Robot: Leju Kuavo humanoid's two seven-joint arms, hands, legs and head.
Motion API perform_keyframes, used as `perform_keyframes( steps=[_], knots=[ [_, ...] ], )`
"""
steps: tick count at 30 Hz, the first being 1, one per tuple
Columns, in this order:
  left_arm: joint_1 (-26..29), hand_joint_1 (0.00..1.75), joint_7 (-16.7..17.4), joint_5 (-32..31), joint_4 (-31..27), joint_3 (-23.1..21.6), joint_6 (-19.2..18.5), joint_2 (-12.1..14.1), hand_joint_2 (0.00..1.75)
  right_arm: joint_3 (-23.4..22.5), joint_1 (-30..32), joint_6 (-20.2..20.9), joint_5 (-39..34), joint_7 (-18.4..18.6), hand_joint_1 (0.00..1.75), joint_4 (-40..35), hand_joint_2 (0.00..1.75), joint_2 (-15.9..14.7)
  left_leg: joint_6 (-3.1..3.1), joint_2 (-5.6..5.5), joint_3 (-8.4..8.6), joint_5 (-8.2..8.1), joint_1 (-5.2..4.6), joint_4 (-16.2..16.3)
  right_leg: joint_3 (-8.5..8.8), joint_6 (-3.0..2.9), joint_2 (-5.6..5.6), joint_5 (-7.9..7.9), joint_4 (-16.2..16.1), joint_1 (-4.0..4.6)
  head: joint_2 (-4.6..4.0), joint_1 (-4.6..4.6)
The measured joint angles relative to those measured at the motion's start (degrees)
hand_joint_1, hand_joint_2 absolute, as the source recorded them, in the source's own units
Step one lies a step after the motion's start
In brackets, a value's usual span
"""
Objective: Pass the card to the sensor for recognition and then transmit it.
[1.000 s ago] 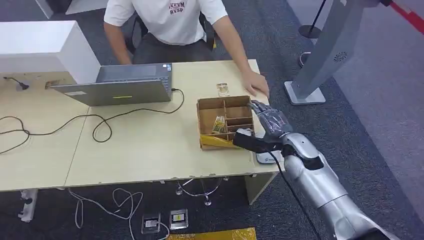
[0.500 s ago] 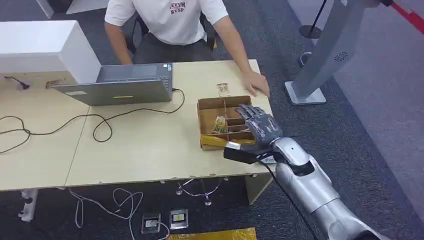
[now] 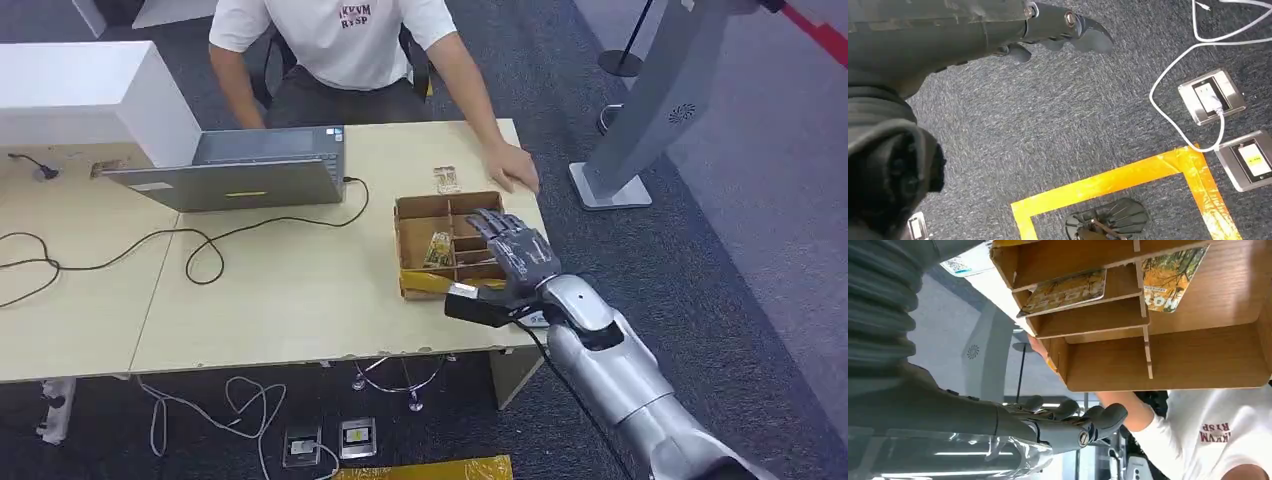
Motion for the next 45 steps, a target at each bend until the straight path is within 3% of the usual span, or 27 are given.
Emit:
perform_keyframes(
  steps=[20,21,22,23,37,45],
  knots=[
    [0.0,0.00,0.8,1.2,0.0,0.0,0.2,-0.5,0.00,0.3,-2.9,-0.5,-0.2,-0.8,0.00,7.3,1.75,2.0,0.00,0.00,0.00,0.00,0.00,0.0,0.00,0.00,-0.01,0.00,0.0,0.00,0.00,0.00],
    [0.0,0.00,0.8,1.2,0.0,0.0,0.2,-0.5,0.00,0.3,-2.9,-0.5,-0.2,-0.8,0.47,7.6,1.75,2.1,0.00,0.00,0.00,0.00,0.00,0.0,0.00,0.00,-0.01,0.00,0.0,0.00,0.00,0.00],
    [0.0,0.00,0.8,1.2,0.0,0.0,0.2,-0.5,0.00,0.3,-2.9,-0.5,-0.3,-0.9,1.62,7.8,1.75,2.1,0.00,0.00,0.00,0.00,0.00,0.0,0.00,0.00,-0.01,0.00,0.0,0.00,0.00,0.02],
    [0.0,0.00,0.8,1.2,0.0,0.0,0.2,-0.6,0.00,0.3,-3.0,-0.5,-0.4,-0.9,1.75,8.0,1.75,2.1,0.00,0.00,0.00,0.00,0.00,0.0,0.00,0.00,-0.01,0.00,0.0,0.00,0.00,0.00],
    [0.0,0.00,0.8,0.9,0.0,0.0,-1.4,0.7,0.00,0.3,-3.7,-0.1,-1.6,-1.2,1.75,10.3,1.75,2.7,0.00,0.00,0.01,0.00,0.00,0.0,0.00,0.00,0.00,0.00,0.0,0.00,0.00,0.00],
    [0.0,0.00,0.8,1.0,0.0,0.0,0.3,0.3,0.00,0.3,-3.7,-0.2,-2.4,-1.2,1.75,10.6,1.75,2.8,0.00,0.01,0.02,0.00,-0.01,0.0,0.00,0.00,0.01,0.00,0.0,-0.01,0.00,0.00]
  ],
)
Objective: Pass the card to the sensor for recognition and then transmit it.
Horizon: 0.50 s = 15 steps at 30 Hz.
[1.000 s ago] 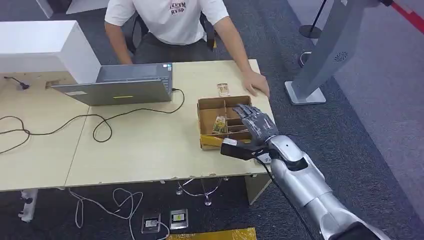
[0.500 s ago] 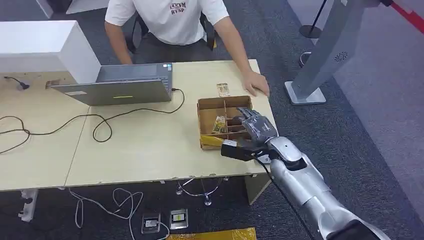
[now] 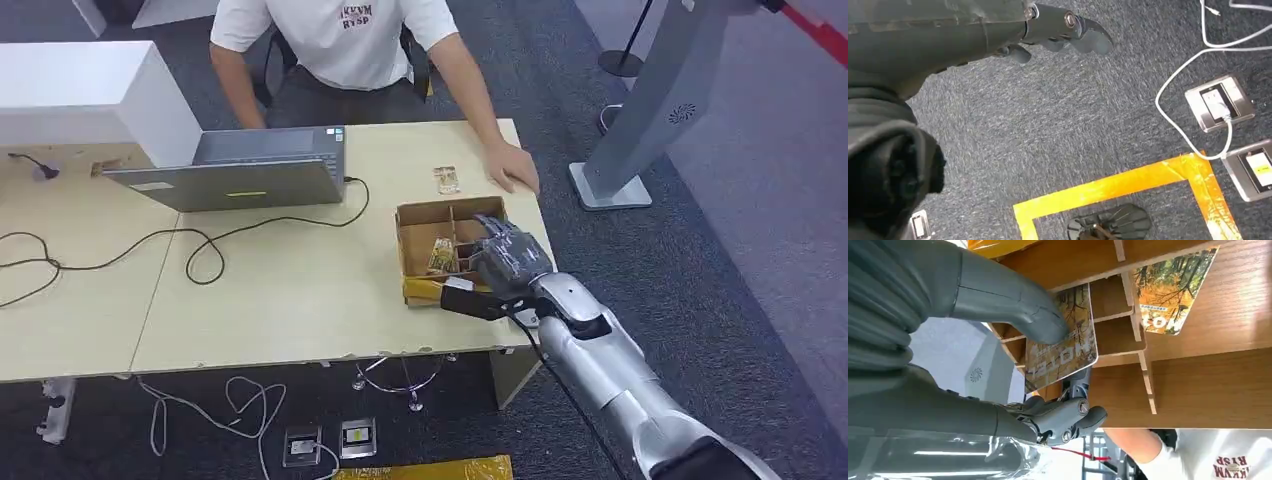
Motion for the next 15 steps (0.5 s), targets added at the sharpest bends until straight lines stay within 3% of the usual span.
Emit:
perform_keyframes(
  steps=[11,15],
  knots=[
    [0.0,0.00,0.0,-0.1,0.0,0.0,0.3,-0.8,0.00,0.0,0.0,-0.9,-0.6,-0.1,1.75,0.0,1.75,-0.1,0.00,0.00,0.00,0.00,0.00,0.0,0.00,0.00,0.00,0.00,0.0,0.00,0.00,0.00],
    [0.0,0.00,-0.3,-0.5,0.0,0.0,0.5,-0.8,0.00,-0.3,-2.7,-2.1,-0.9,-1.4,1.75,0.0,1.75,-0.3,0.00,0.05,-0.01,0.00,-0.01,0.0,-0.01,0.01,0.08,0.03,0.0,-0.01,0.00,0.00]
  ],
)
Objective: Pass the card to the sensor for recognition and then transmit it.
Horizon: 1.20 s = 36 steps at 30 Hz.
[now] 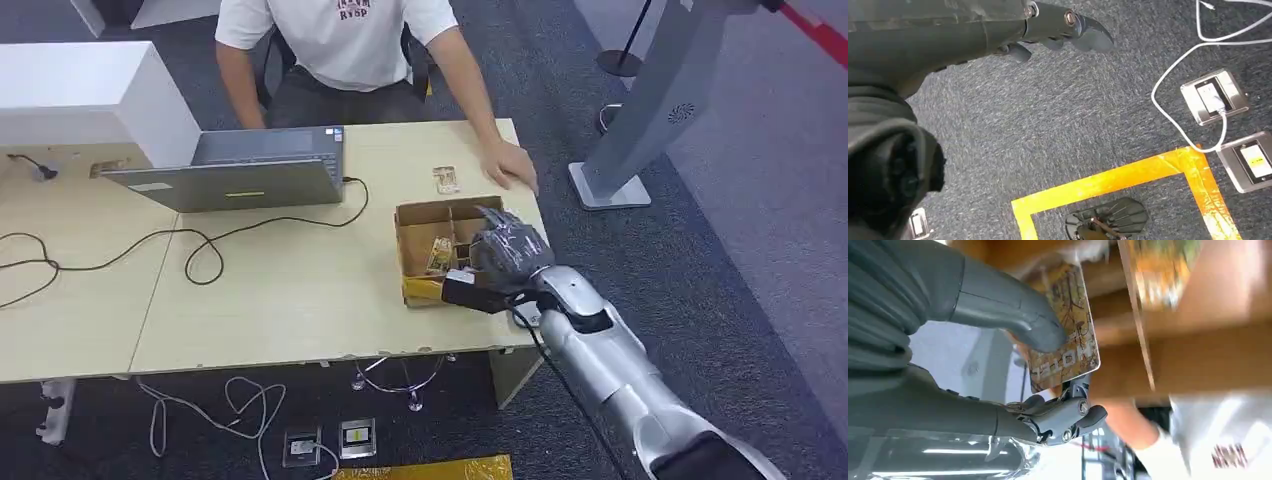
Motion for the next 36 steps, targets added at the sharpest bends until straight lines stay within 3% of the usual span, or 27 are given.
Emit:
perform_keyframes(
  steps=[8,19,25,34,35,36],
  knots=[
    [0.0,0.00,-1.5,-0.7,0.0,-0.4,0.3,-0.1,0.00,-2.6,-13.3,0.1,-0.9,-2.4,1.75,-0.1,1.75,-1.3,0.02,0.09,0.02,0.03,-0.02,0.0,-0.01,-0.01,0.02,0.04,0.0,-0.01,0.00,0.00],
    [0.0,0.00,-2.3,-1.7,0.0,-1.5,0.0,-0.3,0.00,-3.7,-23.1,2.5,-0.7,-5.9,1.75,0.4,1.75,-1.9,0.02,0.08,-0.05,0.02,0.00,0.0,-0.04,-0.02,0.00,0.03,0.0,0.00,0.00,0.00],
    [-0.4,0.00,-2.5,-2.4,0.0,-2.1,-1.2,0.5,0.00,-2.9,-28.9,2.7,0.8,-9.1,1.75,9.4,1.75,0.5,0.01,0.02,-0.05,0.04,0.02,0.0,-0.02,-0.02,-0.05,0.03,0.0,0.02,0.00,0.04],
    [-0.8,0.00,-2.5,-3.0,0.0,-2.9,-2.1,1.1,0.00,-0.8,-35.8,5.5,2.4,-7.3,1.75,23.8,1.75,5.6,0.00,0.01,-0.04,0.05,0.03,0.0,-0.03,-0.02,-0.04,0.03,0.0,0.03,0.00,0.00],
    [-0.8,0.00,-2.5,-3.0,0.0,-2.9,-2.0,1.1,0.00,-0.6,-36.0,5.5,2.6,-7.1,1.62,24.6,1.75,6.0,0.00,0.01,-0.04,0.05,0.03,0.0,-0.03,-0.03,-0.04,0.03,0.0,0.03,0.00,0.02],
    [-0.9,0.00,-2.5,-3.0,0.0,-2.9,-2.0,1.2,0.00,-0.4,-36.2,5.5,2.8,-6.8,0.98,25.6,1.75,6.3,0.00,0.01,-0.05,0.05,0.03,0.0,-0.03,-0.03,-0.05,0.03,0.0,0.03,0.00,0.02]
  ],
)
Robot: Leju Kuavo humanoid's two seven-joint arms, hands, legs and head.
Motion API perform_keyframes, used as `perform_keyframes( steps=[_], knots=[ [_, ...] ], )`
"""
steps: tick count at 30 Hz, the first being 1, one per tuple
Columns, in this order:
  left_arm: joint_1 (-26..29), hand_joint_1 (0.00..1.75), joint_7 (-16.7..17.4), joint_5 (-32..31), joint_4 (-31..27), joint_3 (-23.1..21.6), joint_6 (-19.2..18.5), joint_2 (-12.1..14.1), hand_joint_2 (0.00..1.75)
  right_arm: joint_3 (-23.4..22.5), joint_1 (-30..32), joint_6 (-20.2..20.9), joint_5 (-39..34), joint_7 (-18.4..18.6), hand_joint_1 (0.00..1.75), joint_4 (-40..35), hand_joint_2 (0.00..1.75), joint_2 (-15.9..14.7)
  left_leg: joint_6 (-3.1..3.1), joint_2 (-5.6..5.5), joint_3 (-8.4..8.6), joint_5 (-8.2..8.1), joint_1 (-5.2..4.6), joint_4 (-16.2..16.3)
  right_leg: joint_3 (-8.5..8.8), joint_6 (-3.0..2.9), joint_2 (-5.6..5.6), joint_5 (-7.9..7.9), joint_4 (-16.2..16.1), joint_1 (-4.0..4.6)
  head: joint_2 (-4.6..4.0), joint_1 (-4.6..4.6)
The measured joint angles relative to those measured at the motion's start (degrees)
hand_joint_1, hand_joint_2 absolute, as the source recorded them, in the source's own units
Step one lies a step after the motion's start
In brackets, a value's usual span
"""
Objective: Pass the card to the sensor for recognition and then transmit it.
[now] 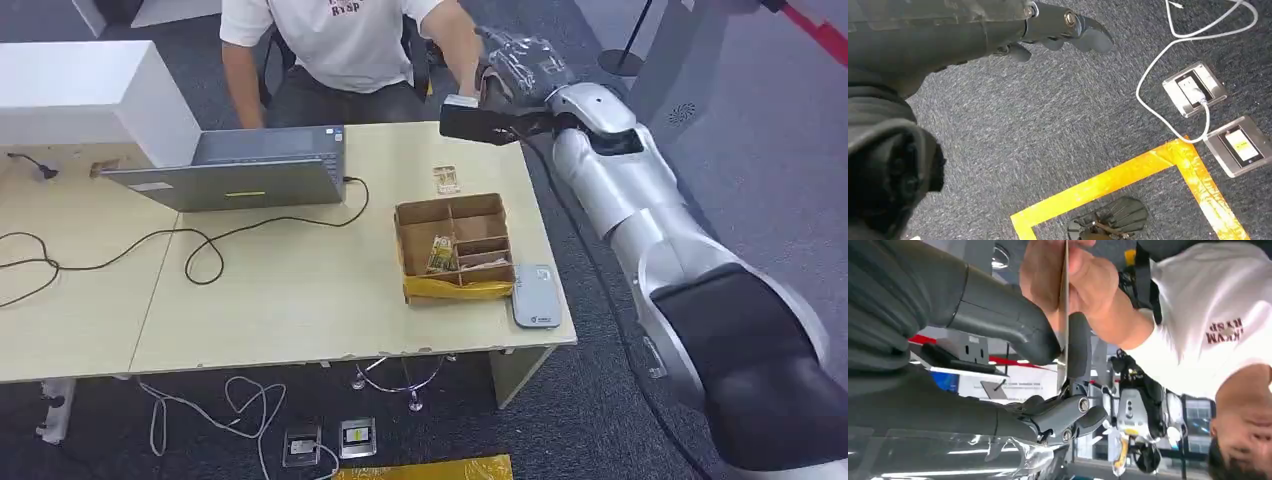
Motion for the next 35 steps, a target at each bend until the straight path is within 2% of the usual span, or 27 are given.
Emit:
perform_keyframes(
  steps=[1,2,3,7,9,16,20,25,35],
  knots=[
    [0.0,0.00,0.0,0.0,0.0,0.0,0.0,0.0,0.00,0.2,-0.2,0.0,0.2,0.1,0.98,1.0,1.75,0.3,0.00,0.00,0.00,0.00,0.00,0.0,0.00,0.00,0.00,0.00,0.0,0.00,0.00,0.00],
    [0.0,0.00,0.0,0.0,0.0,0.0,0.0,0.1,0.00,0.5,-0.4,-0.1,0.4,0.2,0.23,1.7,1.75,0.6,0.00,0.00,0.00,0.00,0.00,0.0,0.00,0.00,0.00,0.00,0.0,0.00,0.00,0.00],
    [0.0,0.00,0.0,0.0,0.0,0.0,0.0,0.1,0.00,0.9,-0.5,-0.2,0.5,0.2,0.00,2.4,1.75,0.9,0.00,0.00,0.01,0.00,0.00,0.0,0.00,0.00,0.00,0.00,0.0,0.00,0.00,0.00],
    [-0.1,0.00,0.0,-0.6,0.0,-0.4,-0.2,0.4,0.00,1.4,-0.4,-1.8,1.0,-0.5,0.00,4.1,1.75,1.0,0.00,0.00,0.02,0.00,-0.01,0.0,0.00,0.00,0.00,0.00,0.0,-0.01,0.00,-0.02],
    [-0.1,0.00,0.0,-0.8,0.0,-0.6,-0.2,0.6,0.00,1.6,-0.4,-4.2,0.7,-1.0,0.00,4.4,1.75,0.7,0.00,0.02,0.04,0.00,-0.01,0.0,-0.02,0.00,0.03,0.00,0.0,-0.01,0.00,-0.02],
    [-0.1,0.00,-0.5,-0.9,0.0,-1.1,0.0,1.1,0.00,1.6,-1.0,-11.8,-2.1,-3.5,0.00,4.1,1.75,-3.3,0.00,0.02,0.04,-0.01,-0.02,0.0,-0.03,0.00,0.03,0.00,0.0,-0.01,0.00,0.00],
    [0.0,0.00,-0.7,-0.6,0.0,-1.3,0.5,1.5,0.00,0.7,-1.6,-15.9,-6.2,-4.0,0.00,2.6,1.75,-8.0,0.01,-0.03,0.03,-0.01,-0.05,0.1,-0.03,0.01,-0.03,0.00,0.0,-0.04,0.00,0.00],
    [0.6,0.00,-1.1,1.9,0.0,-1.3,2.7,1.7,0.00,-3.1,-4.2,-22.0,-11.8,-5.6,0.00,1.2,1.75,-15.3,0.03,-0.04,-0.01,-0.04,-0.10,0.1,-0.04,0.01,-0.02,0.01,0.0,-0.10,0.00,-0.04],
    [1.1,0.00,0.0,6.9,0.0,-0.2,6.7,-0.9,0.00,-10.8,-3.5,-30.6,-25.2,-5.0,0.00,1.5,1.75,-27.3,0.06,-0.03,0.06,-0.09,-0.12,0.1,-0.05,0.03,-0.04,0.01,-0.1,-0.11,0.00,0.02]
  ],
)
